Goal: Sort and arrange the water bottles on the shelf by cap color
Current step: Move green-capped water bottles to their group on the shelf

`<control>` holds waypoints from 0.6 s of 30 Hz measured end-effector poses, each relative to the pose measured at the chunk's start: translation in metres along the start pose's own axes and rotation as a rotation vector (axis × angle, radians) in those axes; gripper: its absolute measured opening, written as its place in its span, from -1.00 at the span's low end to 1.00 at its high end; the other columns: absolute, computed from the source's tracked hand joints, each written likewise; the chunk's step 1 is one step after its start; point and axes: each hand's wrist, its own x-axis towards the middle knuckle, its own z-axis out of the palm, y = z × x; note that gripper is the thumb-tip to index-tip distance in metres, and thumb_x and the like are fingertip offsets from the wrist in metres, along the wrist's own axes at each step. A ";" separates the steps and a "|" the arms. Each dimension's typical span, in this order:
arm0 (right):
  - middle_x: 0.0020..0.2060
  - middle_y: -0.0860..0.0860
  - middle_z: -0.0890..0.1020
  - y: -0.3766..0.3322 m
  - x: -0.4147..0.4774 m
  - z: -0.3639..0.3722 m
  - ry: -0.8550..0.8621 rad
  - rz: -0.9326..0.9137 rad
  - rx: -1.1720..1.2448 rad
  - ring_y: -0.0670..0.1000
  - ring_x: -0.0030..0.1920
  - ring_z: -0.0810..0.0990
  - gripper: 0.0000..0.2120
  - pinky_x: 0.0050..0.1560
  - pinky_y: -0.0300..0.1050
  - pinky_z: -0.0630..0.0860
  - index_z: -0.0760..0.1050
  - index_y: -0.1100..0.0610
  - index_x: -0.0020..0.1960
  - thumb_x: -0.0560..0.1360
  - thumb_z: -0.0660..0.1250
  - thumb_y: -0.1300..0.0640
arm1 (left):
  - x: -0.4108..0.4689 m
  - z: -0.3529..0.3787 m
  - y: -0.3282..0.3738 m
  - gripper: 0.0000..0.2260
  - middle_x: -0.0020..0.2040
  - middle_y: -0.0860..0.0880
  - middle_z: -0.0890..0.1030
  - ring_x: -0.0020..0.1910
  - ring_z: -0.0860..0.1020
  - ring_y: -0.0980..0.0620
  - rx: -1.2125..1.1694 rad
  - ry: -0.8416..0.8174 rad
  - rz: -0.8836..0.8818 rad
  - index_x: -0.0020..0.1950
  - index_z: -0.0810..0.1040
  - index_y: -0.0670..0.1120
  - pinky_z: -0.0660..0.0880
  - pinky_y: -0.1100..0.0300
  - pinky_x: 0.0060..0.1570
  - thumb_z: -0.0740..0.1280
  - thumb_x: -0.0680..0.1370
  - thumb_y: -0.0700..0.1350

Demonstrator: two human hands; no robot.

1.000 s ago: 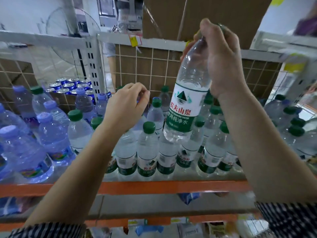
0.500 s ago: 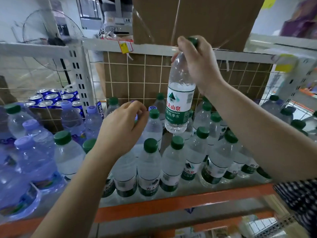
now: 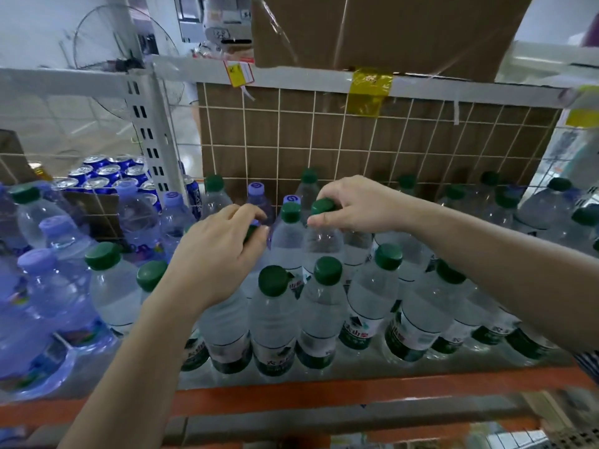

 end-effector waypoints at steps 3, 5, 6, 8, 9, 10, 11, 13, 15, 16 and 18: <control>-0.20 0.03 0.62 0.004 0.000 0.010 -0.092 0.016 -0.025 -0.07 -0.26 0.60 -0.64 -0.28 -0.15 0.49 0.54 0.15 -0.02 0.51 0.34 -0.17 | -0.003 -0.002 -0.001 -0.71 0.23 0.01 0.54 0.14 0.51 -0.05 -0.032 0.002 0.013 0.28 0.48 -0.02 0.41 0.04 0.04 0.10 0.65 0.00; -0.19 0.00 0.62 0.007 -0.001 0.015 -0.122 0.040 0.021 -0.08 -0.25 0.66 -0.65 -0.23 -0.13 0.59 0.52 0.13 0.04 0.50 0.37 -0.15 | -0.004 -0.002 0.000 -0.72 0.24 0.03 0.54 0.14 0.51 -0.05 -0.027 0.000 0.012 0.28 0.49 -0.02 0.42 0.03 0.05 0.10 0.65 0.00; -0.19 -0.02 0.62 0.009 0.000 0.016 -0.120 0.048 0.042 -0.09 -0.25 0.67 -0.65 -0.23 -0.16 0.61 0.52 0.13 0.06 0.50 0.37 -0.15 | -0.004 -0.002 0.001 -0.72 0.24 0.03 0.54 0.14 0.50 -0.04 -0.024 -0.004 0.008 0.28 0.49 -0.02 0.42 0.03 0.06 0.10 0.66 -0.01; -0.20 -0.04 0.62 0.012 0.001 0.017 -0.114 0.049 0.050 -0.12 -0.26 0.67 -0.64 -0.30 -0.24 0.60 0.51 0.12 0.07 0.49 0.38 -0.15 | -0.003 -0.001 0.001 -0.72 0.25 0.05 0.53 0.14 0.50 -0.03 -0.021 -0.015 -0.008 0.29 0.48 -0.01 0.41 0.03 0.08 0.10 0.66 -0.01; -0.21 -0.05 0.62 0.013 0.002 0.017 -0.117 0.046 0.040 -0.14 -0.27 0.66 -0.64 -0.36 -0.30 0.55 0.51 0.10 0.08 0.49 0.38 -0.16 | -0.002 -0.001 0.001 -0.72 0.25 0.05 0.53 0.14 0.49 -0.02 -0.020 -0.020 -0.014 0.29 0.48 -0.01 0.40 0.04 0.08 0.10 0.66 0.00; -0.22 -0.07 0.62 0.013 0.002 0.017 -0.124 0.043 0.030 -0.16 -0.28 0.64 -0.64 -0.41 -0.35 0.49 0.51 0.10 0.09 0.48 0.39 -0.16 | -0.002 -0.001 0.001 -0.72 0.24 0.05 0.53 0.14 0.49 -0.02 -0.019 -0.023 -0.015 0.29 0.48 -0.01 0.40 0.05 0.07 0.10 0.66 0.00; -0.23 -0.07 0.62 0.013 0.003 0.017 -0.131 0.040 0.023 -0.16 -0.29 0.64 -0.63 -0.43 -0.38 0.45 0.52 0.10 0.09 0.48 0.39 -0.16 | -0.003 -0.001 0.002 -0.72 0.23 0.05 0.53 0.13 0.49 -0.02 -0.021 -0.025 -0.013 0.29 0.48 -0.01 0.40 0.05 0.06 0.10 0.65 0.01; -0.27 -0.06 0.64 0.014 0.003 0.017 -0.149 0.040 0.024 -0.17 -0.36 0.62 -0.62 -0.46 -0.39 0.43 0.54 0.12 0.08 0.48 0.39 -0.17 | -0.004 -0.001 0.003 -0.69 0.21 0.06 0.53 0.11 0.49 0.00 -0.039 -0.028 -0.015 0.27 0.48 0.00 0.41 0.04 0.07 0.08 0.63 0.05; -0.31 -0.04 0.66 0.013 0.003 0.013 -0.176 0.027 0.019 -0.20 -0.44 0.59 -0.60 -0.47 -0.40 0.43 0.57 0.14 0.04 0.49 0.35 -0.21 | -0.004 -0.003 0.005 -0.64 0.20 0.08 0.52 0.10 0.50 0.03 -0.069 -0.032 -0.031 0.27 0.47 0.02 0.44 0.01 0.10 0.06 0.59 0.12; -0.28 -0.03 0.67 0.012 0.003 0.010 -0.181 0.017 0.009 -0.20 -0.40 0.61 -0.58 -0.40 -0.37 0.48 0.58 0.12 0.04 0.51 0.31 -0.24 | -0.003 -0.005 0.005 -0.63 0.20 0.08 0.51 0.11 0.50 0.04 -0.079 -0.038 -0.033 0.27 0.47 0.03 0.45 -0.01 0.12 0.05 0.59 0.14; -0.15 -0.05 0.67 0.012 0.005 -0.002 -0.140 0.006 0.018 -0.13 -0.24 0.67 -0.58 -0.19 -0.22 0.61 0.58 0.06 0.09 0.54 0.23 -0.26 | 0.002 -0.011 0.003 -0.63 0.20 0.09 0.52 0.13 0.50 0.07 -0.069 -0.068 -0.014 0.29 0.47 0.03 0.45 0.01 0.15 0.07 0.60 0.15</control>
